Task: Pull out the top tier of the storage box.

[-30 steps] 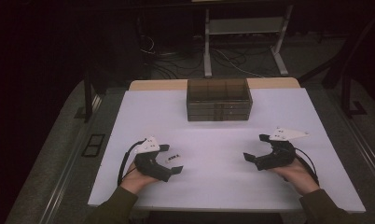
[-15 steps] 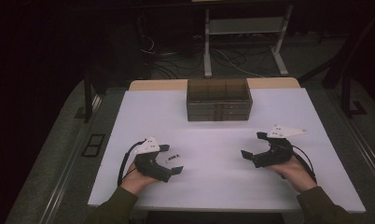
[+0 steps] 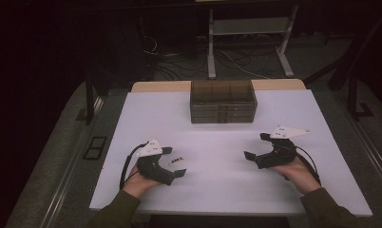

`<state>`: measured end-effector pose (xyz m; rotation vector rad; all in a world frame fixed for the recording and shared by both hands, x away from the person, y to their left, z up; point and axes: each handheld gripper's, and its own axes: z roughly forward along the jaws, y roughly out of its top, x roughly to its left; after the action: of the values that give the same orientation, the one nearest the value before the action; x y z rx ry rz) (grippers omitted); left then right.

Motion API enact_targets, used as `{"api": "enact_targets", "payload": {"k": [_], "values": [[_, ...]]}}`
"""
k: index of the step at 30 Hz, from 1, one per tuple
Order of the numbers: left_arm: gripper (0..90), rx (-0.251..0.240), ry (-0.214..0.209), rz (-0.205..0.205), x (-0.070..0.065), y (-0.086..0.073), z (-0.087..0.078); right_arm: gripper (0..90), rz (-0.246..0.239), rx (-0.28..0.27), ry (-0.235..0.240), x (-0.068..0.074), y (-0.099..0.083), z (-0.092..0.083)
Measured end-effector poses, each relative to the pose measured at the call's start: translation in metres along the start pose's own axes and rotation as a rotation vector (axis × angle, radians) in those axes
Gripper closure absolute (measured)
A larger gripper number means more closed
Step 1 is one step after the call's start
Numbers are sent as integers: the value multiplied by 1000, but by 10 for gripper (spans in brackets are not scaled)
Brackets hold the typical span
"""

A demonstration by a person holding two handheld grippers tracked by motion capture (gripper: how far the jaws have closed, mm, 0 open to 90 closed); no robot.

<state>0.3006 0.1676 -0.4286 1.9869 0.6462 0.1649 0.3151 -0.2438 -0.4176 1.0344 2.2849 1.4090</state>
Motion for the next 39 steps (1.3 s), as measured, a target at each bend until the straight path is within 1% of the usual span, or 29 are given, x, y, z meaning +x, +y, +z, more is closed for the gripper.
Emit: {"api": "enact_targets", "payload": {"k": [7, 14, 19, 39], "values": [[0, 1, -4, -3, -1, 0, 1, 4, 8, -10, -1, -2, 5, 4], [0, 3, -6, -2, 0, 0, 0, 4, 15, -7, 2, -4, 7, 7], [0, 1, -8, -6, -1, 0, 1, 4, 12, -17, 4, -5, 10, 9], [0, 11, -14, -2, -2, -1, 2, 4, 10, -20, 14, -7, 18, 22]]}}
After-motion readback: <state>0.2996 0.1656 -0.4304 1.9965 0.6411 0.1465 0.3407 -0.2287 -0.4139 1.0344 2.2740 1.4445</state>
